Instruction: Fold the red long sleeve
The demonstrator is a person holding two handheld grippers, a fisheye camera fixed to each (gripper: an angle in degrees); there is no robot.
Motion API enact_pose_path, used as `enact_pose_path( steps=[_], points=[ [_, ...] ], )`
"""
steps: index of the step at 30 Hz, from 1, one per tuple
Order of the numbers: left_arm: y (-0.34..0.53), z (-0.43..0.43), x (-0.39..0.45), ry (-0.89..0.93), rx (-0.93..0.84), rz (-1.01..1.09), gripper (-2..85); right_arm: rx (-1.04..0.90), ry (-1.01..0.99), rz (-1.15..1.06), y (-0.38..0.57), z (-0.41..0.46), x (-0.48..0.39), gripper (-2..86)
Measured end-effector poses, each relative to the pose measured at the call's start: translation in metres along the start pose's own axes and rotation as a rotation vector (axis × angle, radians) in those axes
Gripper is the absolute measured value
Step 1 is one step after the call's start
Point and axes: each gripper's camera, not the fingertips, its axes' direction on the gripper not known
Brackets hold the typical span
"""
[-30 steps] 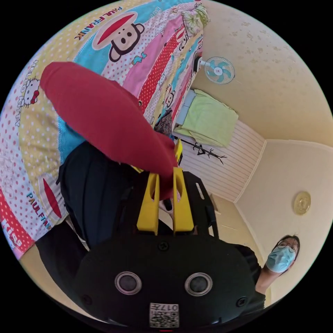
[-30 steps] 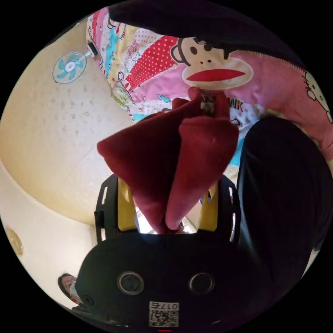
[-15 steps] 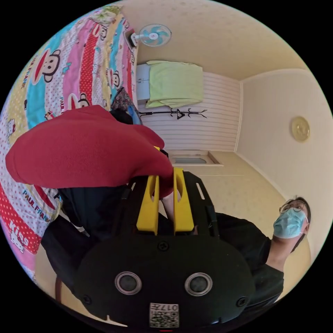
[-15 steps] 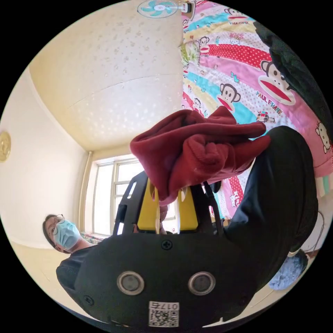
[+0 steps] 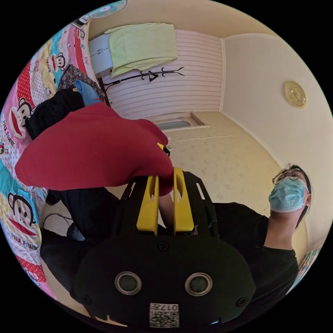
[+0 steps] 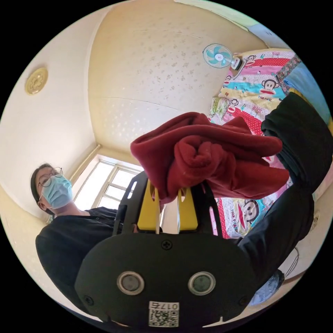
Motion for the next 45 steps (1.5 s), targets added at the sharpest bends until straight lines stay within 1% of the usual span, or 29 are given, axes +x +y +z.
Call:
enact_pose_path(
  steps=[3, 7, 10, 12, 14, 16, 19, 21, 22, 23, 24, 25, 26, 27, 28, 29, 30, 32, 33, 35, 36, 37, 38, 39, 40, 41, 42, 44, 45],
  points=[
    [-0.037, 0.030, -0.015, -0.023, -0.015, -0.047, 6.6, -0.009, 0.016, 0.063, -0.005, -0.015, 0.014, 6.4],
    [-0.112, 0.082, -0.026, -0.054, -0.008, -0.070, 6.6, -0.021, -0.022, 0.100, -0.032, -0.041, 0.033, 6.2],
    [-0.189, 0.121, -0.017, -0.082, 0.014, -0.035, 6.6, -0.070, -0.052, 0.034, -0.083, -0.066, 0.037, 6.1],
    [-0.241, 0.146, -0.004, -0.106, 0.032, 0.008, 6.6, -0.103, -0.050, -0.085, -0.134, -0.086, 0.026, 6.1],
    [-0.309, 0.181, 0.020, -0.169, 0.033, 0.097, 6.7, -0.116, -0.041, -0.197, -0.170, -0.102, 0.013, 6.0],
    [-0.351, 0.206, 0.034, -0.254, 0.043, 0.156, 6.6, -0.125, -0.039, -0.277, -0.200, -0.114, 0.008, 6.0],
    [-0.402, 0.236, 0.024, -0.395, 0.096, 0.134, 6.7, -0.161, -0.042, -0.251, -0.236, -0.116, 0.030, 6.1],
    [-0.426, 0.251, -0.003, -0.481, 0.111, 0.096, 6.7, -0.198, 0.009, -0.184, -0.246, -0.103, 0.076, 6.3],
    [-0.441, 0.260, -0.035, -0.529, 0.099, -0.015, 6.7, -0.219, 0.038, -0.163, -0.246, -0.097, 0.092, 6.4],
    [-0.453, 0.270, -0.074, -0.598, 0.061, -0.157, 6.8, -0.286, 0.112, -0.082, -0.243, -0.082, 0.133, 6.6],
    [-0.457, 0.276, -0.094, -0.647, 0.024, -0.225, 6.8, -0.384, 0.206, 0.061, -0.235, -0.063, 0.185, 7.0],
    [-0.461, 0.284, -0.134, -0.786, -0.062, -0.337, 6.1, -0.445, 0.267, 0.132, -0.229, -0.051, 0.213, 7.3],
    [-0.455, 0.282, -0.166, -0.939, -0.125, -0.422, 4.8, -0.571, 0.401, 0.247, -0.214, -0.028, 0.261, 8.0],
    [-0.448, 0.275, -0.180, -1.012, -0.151, -0.503, 4.8, -0.666, 0.483, 0.318, -0.200, -0.008, 0.294, 9.0],
    [-0.429, 0.248, -0.202, -1.079, -0.173, -0.710, 4.7, -0.663, 0.469, 0.336, -0.198, -0.004, 0.302, 9.2],
    [-0.402, 0.213, -0.209, -1.020, -0.123, -0.872, 5.5, -0.648, 0.416, 0.359, -0.200, -0.002, 0.304, 9.6],
    [-0.388, 0.194, -0.207, -0.969, -0.072, -0.928, 5.9, -0.657, 0.406, 0.316, -0.206, -0.001, 0.295, 9.8],
    [-0.313, 0.118, -0.183, -0.766, 0.197, -1.130, 4.3, -0.676, 0.433, 0.244, -0.216, -0.001, 0.276, 10.0],
    [-0.291, 0.101, -0.175, -0.727, 0.260, -1.192, 4.1, -0.712, 0.449, 0.242, -0.222, 0.000, 0.268, 9.9],
    [-0.204, 0.055, -0.130, -0.578, 0.481, -1.431, 3.3, -0.834, 0.463, 0.271, -0.231, 0.003, 0.261, 8.9],
    [-0.183, 0.049, -0.115, -0.542, 0.539, -1.479, 3.2, -0.927, 0.476, 0.280, -0.237, 0.005, 0.255, 7.5],
    [-0.148, 0.042, -0.085, -0.462, 0.663, -1.540, 2.9, -0.974, 0.488, 0.274, -0.240, 0.007, 0.251, 6.1],
    [-0.120, 0.041, -0.057, -0.363, 0.784, -1.549, 3.0, -1.079, 0.535, 0.262, -0.245, 0.011, 0.244, 3.5],
    [-0.109, 0.041, -0.046, -0.314, 0.840, -1.537, 3.0, -1.200, 0.632, 0.283, -0.248, 0.017, 0.240, 2.5],
    [-0.090, 0.041, -0.022, -0.230, 0.965, -1.475, 3.4, -1.256, 0.695, 0.289, -0.250, 0.020, 0.238, 2.0],
    [-0.075, 0.043, -0.001, -0.174, 1.097, -1.388, 3.6, -1.333, 0.856, 0.280, -0.256, 0.028, 0.233, 1.5],
    [-0.069, 0.047, 0.009, -0.150, 1.165, -1.350, 3.6, -1.348, 1.018, 0.234, -0.265, 0.039, 0.223, 1.2],
    [-0.049, 0.081, 0.036, 0.011, 1.376, -1.302, 3.4, -1.314, 1.162, 0.135, -0.278, 0.063, 0.199, 0.9],
    [-0.047, 0.093, 0.041, 0.065, 1.406, -1.310, 3.4, -1.289, 1.201, 0.059, -0.284, 0.085, 0.180, 0.8]
  ],
)
